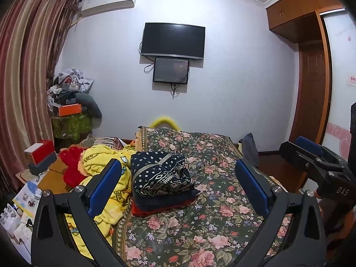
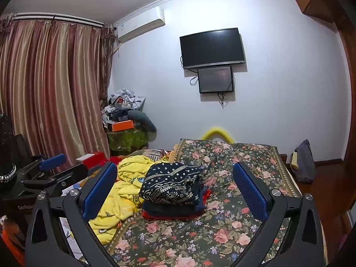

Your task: Fold large clothes

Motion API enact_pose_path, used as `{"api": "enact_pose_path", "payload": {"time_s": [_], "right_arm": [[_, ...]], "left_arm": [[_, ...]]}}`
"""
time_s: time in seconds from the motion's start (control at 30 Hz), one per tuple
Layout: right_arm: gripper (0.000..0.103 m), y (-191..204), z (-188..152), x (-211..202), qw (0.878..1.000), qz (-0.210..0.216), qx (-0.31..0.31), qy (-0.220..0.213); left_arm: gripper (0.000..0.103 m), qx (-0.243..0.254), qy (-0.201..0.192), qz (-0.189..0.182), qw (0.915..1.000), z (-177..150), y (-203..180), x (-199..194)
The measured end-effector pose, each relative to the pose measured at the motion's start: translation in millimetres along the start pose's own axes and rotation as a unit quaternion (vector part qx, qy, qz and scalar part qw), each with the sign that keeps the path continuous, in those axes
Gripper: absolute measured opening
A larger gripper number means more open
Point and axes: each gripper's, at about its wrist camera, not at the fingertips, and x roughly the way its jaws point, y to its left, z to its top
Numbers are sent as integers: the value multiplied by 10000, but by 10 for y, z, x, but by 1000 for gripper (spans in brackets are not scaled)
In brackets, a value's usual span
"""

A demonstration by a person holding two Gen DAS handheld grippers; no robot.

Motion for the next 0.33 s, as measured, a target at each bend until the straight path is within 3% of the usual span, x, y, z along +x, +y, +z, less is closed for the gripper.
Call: {"api": "enact_pose_path", "payload": {"time_s": [0.33], "right_arm": [[103,18,-8,25,10000,-19,36,37]], "left_arm": [[102,53,43,0,10000,-41,-13,22]]}}
